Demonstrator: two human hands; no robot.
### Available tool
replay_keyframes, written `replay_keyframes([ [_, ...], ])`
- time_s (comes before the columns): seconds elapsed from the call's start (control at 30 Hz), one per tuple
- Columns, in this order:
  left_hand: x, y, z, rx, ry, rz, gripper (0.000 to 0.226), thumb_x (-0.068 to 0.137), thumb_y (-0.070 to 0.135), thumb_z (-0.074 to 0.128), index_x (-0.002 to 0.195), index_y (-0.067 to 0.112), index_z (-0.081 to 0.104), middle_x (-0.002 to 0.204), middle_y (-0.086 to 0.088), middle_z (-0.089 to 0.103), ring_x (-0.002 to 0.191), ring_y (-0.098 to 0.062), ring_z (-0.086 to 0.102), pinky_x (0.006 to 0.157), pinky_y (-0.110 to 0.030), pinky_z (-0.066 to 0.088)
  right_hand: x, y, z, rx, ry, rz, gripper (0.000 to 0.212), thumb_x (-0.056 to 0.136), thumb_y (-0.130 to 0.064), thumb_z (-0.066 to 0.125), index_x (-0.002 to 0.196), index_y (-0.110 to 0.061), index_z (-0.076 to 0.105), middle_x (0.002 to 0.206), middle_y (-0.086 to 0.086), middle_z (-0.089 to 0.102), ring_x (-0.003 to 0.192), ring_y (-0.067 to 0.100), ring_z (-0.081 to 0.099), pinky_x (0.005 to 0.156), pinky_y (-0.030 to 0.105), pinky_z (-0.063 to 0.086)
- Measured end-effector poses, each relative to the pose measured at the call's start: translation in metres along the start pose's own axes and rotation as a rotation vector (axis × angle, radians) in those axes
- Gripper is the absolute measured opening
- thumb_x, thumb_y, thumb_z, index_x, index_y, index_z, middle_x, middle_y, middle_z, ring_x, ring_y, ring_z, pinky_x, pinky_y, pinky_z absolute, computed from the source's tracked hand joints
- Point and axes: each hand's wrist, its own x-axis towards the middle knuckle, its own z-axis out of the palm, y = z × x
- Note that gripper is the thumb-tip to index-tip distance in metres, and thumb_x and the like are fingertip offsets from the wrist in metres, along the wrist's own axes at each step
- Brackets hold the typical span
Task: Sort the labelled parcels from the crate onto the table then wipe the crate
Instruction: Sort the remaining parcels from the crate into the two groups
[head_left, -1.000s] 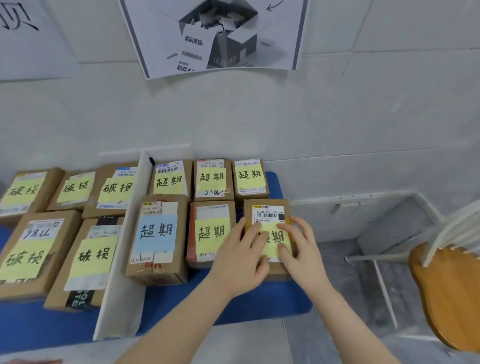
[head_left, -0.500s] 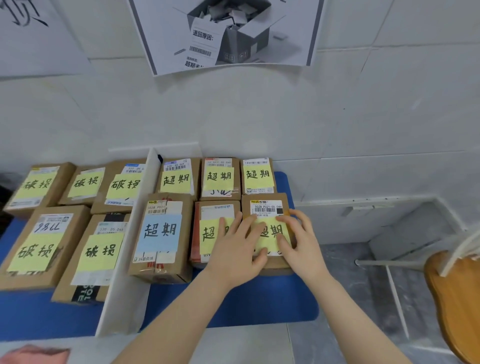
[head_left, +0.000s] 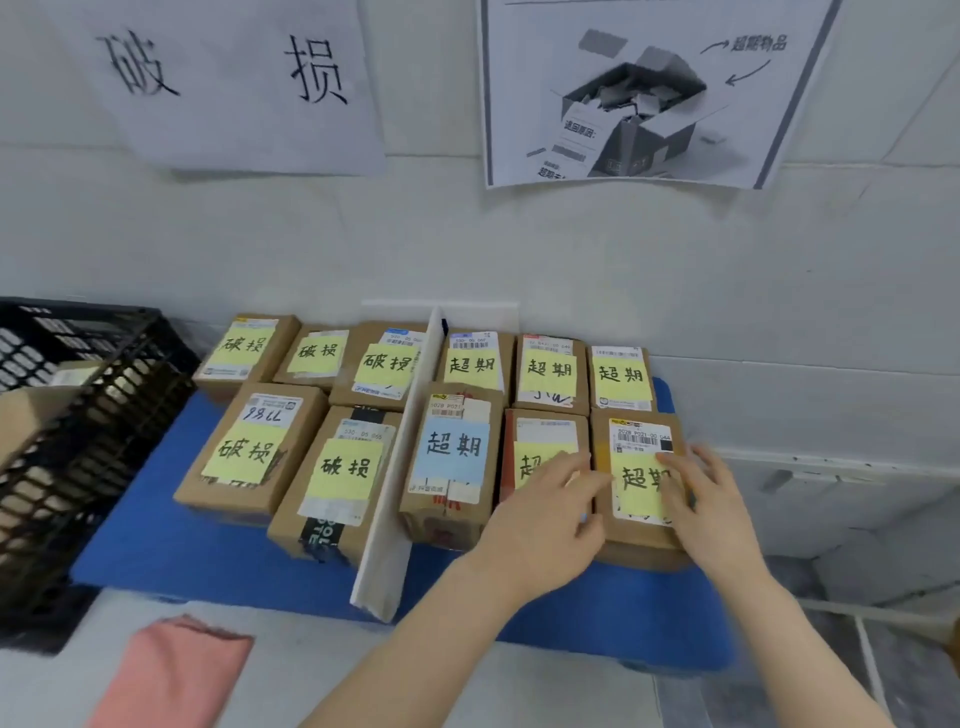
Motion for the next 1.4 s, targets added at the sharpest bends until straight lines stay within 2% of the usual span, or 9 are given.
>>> replay_keyframes([
  [0.1,-0.045,-0.018,-0.047,0.001,0.223,0.016,0.047,0.099,0.027,0.043,0.145,0.031,0.037,0.157,0.015,0.018,0.141,-0.006,0.021,0.109,-0.026,0.031,-0.011,-0.045,0.012,-0.135,0.169,-0.101,0.033,0.101,-0.022,0.043,0.13,-0.021,0.058,0.147,0.012,0.039,0.133,0.036,0.035,0.108,0.048,0.032],
  [0.17,-0.076,-0.043,-0.079,-0.015,0.372,0.0,0.045,0.099,0.027,0.044,0.143,0.031,0.04,0.153,0.017,0.024,0.139,-0.001,0.022,0.105,-0.021,0.031,-0.026,-0.098,0.027,-0.131,0.228,-0.249,0.033,0.101,-0.022,0.043,0.13,-0.023,0.059,0.144,0.009,0.042,0.13,0.034,0.037,0.104,0.049,0.036],
  [0.3,-0.153,-0.122,-0.118,0.029,0.534,-0.156,0.043,0.097,0.021,0.046,0.14,0.025,0.045,0.145,0.01,0.037,0.132,-0.007,0.033,0.104,-0.025,0.038,-0.076,-0.216,0.081,-0.022,0.099,-0.427,0.033,0.098,-0.025,0.048,0.128,-0.027,0.061,0.141,-0.001,0.045,0.13,0.022,0.039,0.103,0.039,0.036],
  [0.47,-0.254,-0.226,-0.137,0.258,0.437,-0.394,0.046,0.096,0.021,0.044,0.142,0.021,0.04,0.149,-0.002,0.034,0.138,-0.023,0.03,0.108,-0.032,0.033,-0.141,-0.308,0.178,-0.222,-0.111,-0.601,0.035,0.097,-0.03,0.051,0.131,-0.028,0.056,0.135,-0.004,0.051,0.122,0.023,0.049,0.098,0.041,0.045],
  [0.6,-0.303,-0.278,-0.153,0.29,0.452,-0.442,0.045,0.084,0.014,0.053,0.129,0.011,0.057,0.133,-0.013,0.053,0.124,-0.036,0.049,0.097,-0.041,0.043,-0.174,-0.352,0.235,-0.327,-0.256,-0.578,0.041,0.098,-0.037,0.044,0.138,-0.033,0.043,0.142,-0.004,0.041,0.124,0.023,0.045,0.099,0.039,0.043],
  [0.8,-0.326,-0.314,-0.178,0.238,0.456,-0.467,0.051,0.092,0.019,0.044,0.143,0.017,0.042,0.148,-0.006,0.037,0.137,-0.025,0.032,0.108,-0.033,0.031,-0.192,-0.386,0.274,-0.333,-0.343,-0.553,0.042,0.098,-0.036,0.045,0.14,-0.035,0.04,0.141,-0.01,0.04,0.127,0.017,0.04,0.097,0.032,0.042],
  [0.93,-0.318,-0.328,-0.186,0.183,0.447,-0.474,0.05,0.096,0.021,0.042,0.145,0.022,0.036,0.151,0.0,0.03,0.139,-0.018,0.026,0.107,-0.029,0.032,-0.183,-0.396,0.29,-0.317,-0.366,-0.551,0.042,0.099,-0.037,0.044,0.14,-0.034,0.041,0.141,-0.012,0.041,0.128,0.015,0.041,0.102,0.031,0.04],
  [1.1,-0.316,-0.35,-0.193,0.104,0.494,-0.497,0.048,0.097,0.021,0.042,0.145,0.024,0.037,0.151,0.006,0.03,0.139,-0.012,0.027,0.101,-0.025,0.038,-0.161,-0.417,0.312,-0.266,-0.424,-0.578,0.041,0.1,-0.036,0.043,0.141,-0.035,0.04,0.139,-0.013,0.041,0.118,0.011,0.047,0.099,0.028,0.04],
  [1.4,-0.316,-0.413,-0.231,0.026,0.555,-0.503,0.047,0.097,0.023,0.042,0.144,0.024,0.038,0.149,0.007,0.029,0.136,-0.011,0.032,0.102,-0.027,0.04,-0.143,-0.481,0.367,-0.213,-0.474,-0.615,0.04,0.1,-0.034,0.043,0.14,-0.035,0.041,0.138,-0.016,0.041,0.126,0.011,0.042,0.1,0.029,0.04],
])
